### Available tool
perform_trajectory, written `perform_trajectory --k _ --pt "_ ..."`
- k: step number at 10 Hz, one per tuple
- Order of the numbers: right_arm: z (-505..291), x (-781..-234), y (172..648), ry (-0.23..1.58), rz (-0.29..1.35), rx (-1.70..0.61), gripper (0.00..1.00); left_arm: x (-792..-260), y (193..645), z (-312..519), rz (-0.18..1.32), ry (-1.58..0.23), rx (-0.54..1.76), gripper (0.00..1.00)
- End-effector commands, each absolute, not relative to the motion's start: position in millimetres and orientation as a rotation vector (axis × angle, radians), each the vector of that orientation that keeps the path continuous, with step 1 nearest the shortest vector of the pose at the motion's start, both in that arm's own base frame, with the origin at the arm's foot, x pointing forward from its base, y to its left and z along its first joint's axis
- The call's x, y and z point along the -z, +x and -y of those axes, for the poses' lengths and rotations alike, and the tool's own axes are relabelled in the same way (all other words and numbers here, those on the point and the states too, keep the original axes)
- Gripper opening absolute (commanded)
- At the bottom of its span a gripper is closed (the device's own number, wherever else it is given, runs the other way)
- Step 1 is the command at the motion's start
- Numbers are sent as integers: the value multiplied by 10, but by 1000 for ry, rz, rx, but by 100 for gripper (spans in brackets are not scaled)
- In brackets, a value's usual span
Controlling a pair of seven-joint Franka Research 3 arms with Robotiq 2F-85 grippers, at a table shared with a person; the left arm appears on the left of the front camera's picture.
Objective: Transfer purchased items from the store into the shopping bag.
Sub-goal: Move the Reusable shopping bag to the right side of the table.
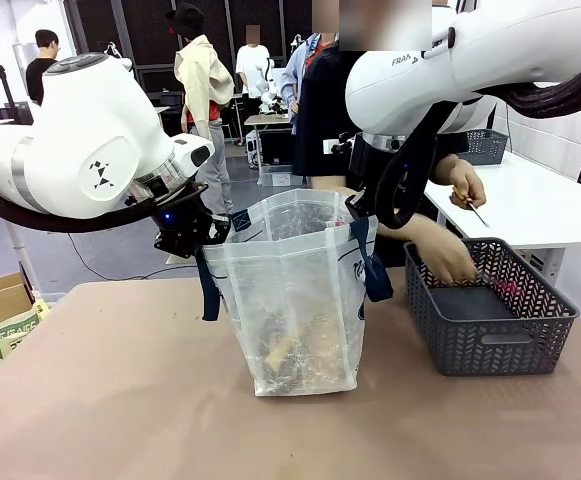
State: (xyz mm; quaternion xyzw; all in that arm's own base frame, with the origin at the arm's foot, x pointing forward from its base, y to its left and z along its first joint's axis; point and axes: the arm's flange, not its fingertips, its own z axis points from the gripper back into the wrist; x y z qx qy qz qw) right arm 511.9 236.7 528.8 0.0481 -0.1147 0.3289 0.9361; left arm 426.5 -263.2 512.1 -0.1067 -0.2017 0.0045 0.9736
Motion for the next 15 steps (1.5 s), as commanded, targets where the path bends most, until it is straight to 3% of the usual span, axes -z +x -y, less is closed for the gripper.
perform_trajectory --k 1,15 --pt "-2360 -5296 5120 98 230 -668 0 -5127 4262 2619 413 -207 -7 0" --pt "-2360 -5296 5120 98 230 -668 0 -5127 4262 2619 413 -207 -7 0"
